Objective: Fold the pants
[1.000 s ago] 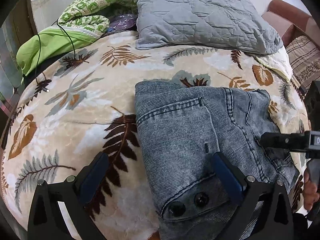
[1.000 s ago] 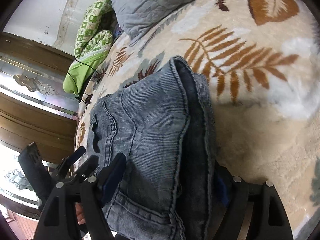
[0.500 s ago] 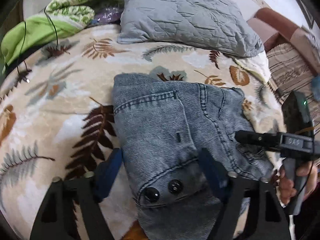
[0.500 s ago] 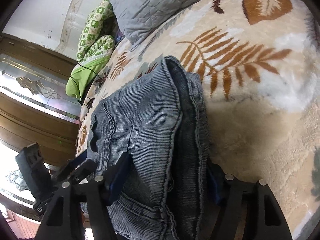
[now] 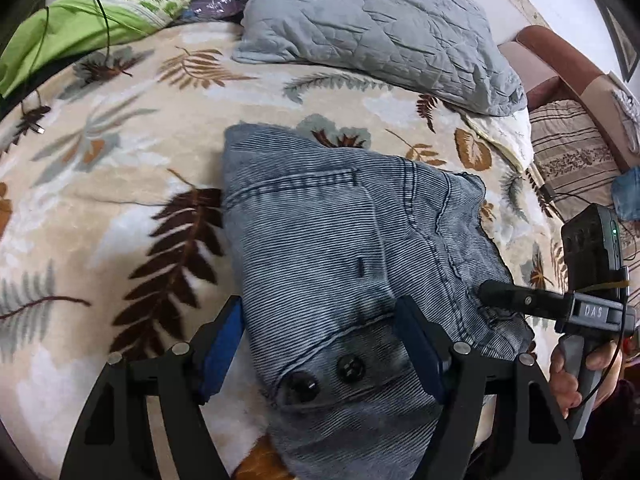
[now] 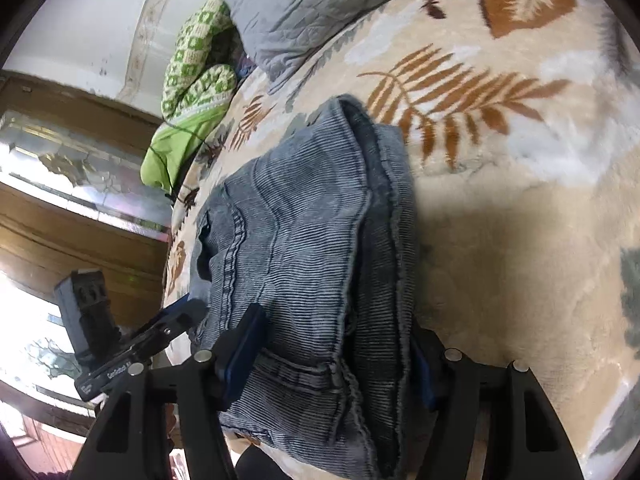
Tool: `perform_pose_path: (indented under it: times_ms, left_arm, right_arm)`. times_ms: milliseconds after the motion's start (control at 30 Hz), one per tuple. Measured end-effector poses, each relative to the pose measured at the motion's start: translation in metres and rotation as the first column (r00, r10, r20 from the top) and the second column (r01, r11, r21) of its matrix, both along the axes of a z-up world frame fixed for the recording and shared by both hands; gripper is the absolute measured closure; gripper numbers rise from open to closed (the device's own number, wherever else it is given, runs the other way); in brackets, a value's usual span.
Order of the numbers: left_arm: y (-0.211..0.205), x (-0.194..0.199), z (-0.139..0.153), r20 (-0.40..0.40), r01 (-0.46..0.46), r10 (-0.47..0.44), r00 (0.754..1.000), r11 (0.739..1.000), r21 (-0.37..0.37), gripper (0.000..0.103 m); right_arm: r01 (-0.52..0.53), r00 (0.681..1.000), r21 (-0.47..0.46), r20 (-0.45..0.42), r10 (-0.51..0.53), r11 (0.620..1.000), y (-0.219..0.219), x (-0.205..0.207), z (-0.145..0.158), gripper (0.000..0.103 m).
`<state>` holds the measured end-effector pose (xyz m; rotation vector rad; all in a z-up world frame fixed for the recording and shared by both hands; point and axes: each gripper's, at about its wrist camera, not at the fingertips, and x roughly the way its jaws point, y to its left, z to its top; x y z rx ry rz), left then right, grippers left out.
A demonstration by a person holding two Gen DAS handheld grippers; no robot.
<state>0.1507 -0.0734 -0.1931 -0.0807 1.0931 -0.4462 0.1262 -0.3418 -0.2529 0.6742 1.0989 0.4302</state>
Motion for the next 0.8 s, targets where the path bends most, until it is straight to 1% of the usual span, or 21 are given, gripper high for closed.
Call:
perform_pose_path:
  times_ms: [133,167,233,267,300,333,367,400,467,567,667,800]
  left_arm:
    - [-0.008,0.0,-0.002,0.016,0.026,-0.026,1.0,1.0,0.003,0.026]
    - [-0.006,0.001,-0.002,0.017,0.027,-0.026,1.0,1.0,-0.01,0.026]
    - [-0.004,0.001,-0.001,0.022,0.027,-0.026,0.999,0.999,-0.029,0.033]
    - [-0.003,0.0,0.001,0.029,0.031,-0.03,0.999,0.999,-0.031,0.041]
    - [-0.002,0.001,0.002,0.033,0.035,-0.034,0.999,0.999,-0.028,0.052]
    - [-0.003,0.0,0.005,0.043,0.043,-0.042,0.998,0.999,-0.023,0.055]
    - [-0.005,-0.001,0.009,0.054,0.053,-0.051,0.997,0.998,-0.02,0.06]
    - [-0.007,-0.002,0.012,0.064,0.063,-0.062,0.996,0.998,-0.013,0.064]
    - [-0.011,-0.002,0.016,0.08,0.08,-0.08,0.994,0.997,0.009,0.068]
    - [-0.012,-0.002,0.02,0.091,0.083,-0.085,0.992,0.996,0.02,0.071]
    - [-0.008,-0.001,0.025,0.097,0.077,-0.077,0.992,0.997,0.008,0.072]
    - [-0.011,0.004,0.047,0.154,0.085,-0.086,0.984,0.996,0.018,0.073]
  right_arm:
    - [-0.021,1.0,0.002,0.02,0.021,1.0,0.009,0.004,0.003,0.036]
    - [-0.025,0.999,-0.005,0.032,0.025,1.0,0.012,0.003,0.003,0.036]
    - [-0.024,0.999,-0.019,0.04,0.024,1.0,0.015,0.003,0.001,0.036]
    - [-0.016,0.999,-0.018,0.044,0.016,1.0,0.015,0.002,0.001,0.037]
    - [-0.011,0.999,-0.02,0.05,0.012,1.0,0.016,0.002,0.002,0.038]
    - [-0.011,0.998,-0.03,0.066,0.013,0.999,0.017,0.0,0.005,0.041]
    - [-0.017,0.996,-0.041,0.083,0.02,0.999,0.018,-0.001,0.008,0.046]
    - [-0.024,0.995,-0.058,0.1,0.03,0.998,0.022,-0.002,0.012,0.048]
    - [-0.033,0.991,-0.11,0.124,0.047,0.993,0.03,-0.003,0.022,0.056]
    - [-0.029,0.986,-0.15,0.16,0.053,0.988,0.035,-0.006,0.033,0.064]
    - [-0.024,0.981,-0.158,0.186,0.054,0.987,0.037,-0.008,0.043,0.067]
    - [-0.015,0.971,-0.176,0.231,0.056,0.984,0.04,-0.006,0.059,0.068]
